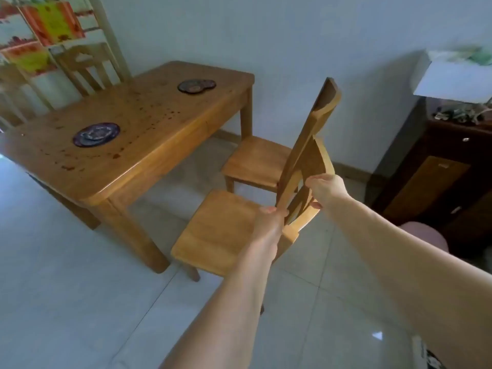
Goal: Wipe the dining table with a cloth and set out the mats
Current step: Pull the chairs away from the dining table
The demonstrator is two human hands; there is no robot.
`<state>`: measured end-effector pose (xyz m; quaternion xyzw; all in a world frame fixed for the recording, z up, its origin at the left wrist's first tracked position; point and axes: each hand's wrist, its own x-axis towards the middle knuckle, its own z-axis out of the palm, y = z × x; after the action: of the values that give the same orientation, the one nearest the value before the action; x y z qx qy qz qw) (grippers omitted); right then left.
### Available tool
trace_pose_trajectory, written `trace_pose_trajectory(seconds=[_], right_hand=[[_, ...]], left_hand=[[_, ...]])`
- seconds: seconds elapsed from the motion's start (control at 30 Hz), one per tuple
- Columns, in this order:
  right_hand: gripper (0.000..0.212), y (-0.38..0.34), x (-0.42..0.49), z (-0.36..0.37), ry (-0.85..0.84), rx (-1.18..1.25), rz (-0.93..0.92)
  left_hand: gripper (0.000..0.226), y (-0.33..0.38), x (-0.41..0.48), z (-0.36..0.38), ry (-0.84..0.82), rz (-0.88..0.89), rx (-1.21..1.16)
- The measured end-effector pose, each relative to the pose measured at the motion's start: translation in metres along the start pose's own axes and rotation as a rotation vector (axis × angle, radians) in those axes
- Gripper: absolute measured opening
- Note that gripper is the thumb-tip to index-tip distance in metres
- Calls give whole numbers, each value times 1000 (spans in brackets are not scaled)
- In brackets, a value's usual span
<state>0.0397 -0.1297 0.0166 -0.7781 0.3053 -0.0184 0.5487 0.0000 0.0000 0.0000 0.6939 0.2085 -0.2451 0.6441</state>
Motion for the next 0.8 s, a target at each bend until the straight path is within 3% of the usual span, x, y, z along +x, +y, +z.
trace_pose_trajectory(seconds=[0.1, 0.2, 0.3, 0.37, 0.5, 0.63, 0.8], right_hand=[[18, 8, 20, -2, 34, -101, 40], [32, 16, 37, -3, 30, -139, 95], [40, 20, 52, -9, -27, -110, 145], [40, 23, 61, -10, -49, -93, 177], [48, 30, 73, -12, -72, -75, 228], [12, 32, 81, -15, -174, -69, 285], [19, 27, 76, -4, -381, -34, 328]], left_hand=[[34, -15, 9, 11, 38, -108, -93], [55, -30, 17, 23, -28, -359, -469], [72, -35, 25, 40, 9, -484, -870], [63, -35, 29, 48, 61, -478, -1005], [32, -36, 34, 50, 151, -451, -1023], [25, -38, 30, 39, 230, -409, -1033], [32, -41, 32, 4, 336, -325, -1065]])
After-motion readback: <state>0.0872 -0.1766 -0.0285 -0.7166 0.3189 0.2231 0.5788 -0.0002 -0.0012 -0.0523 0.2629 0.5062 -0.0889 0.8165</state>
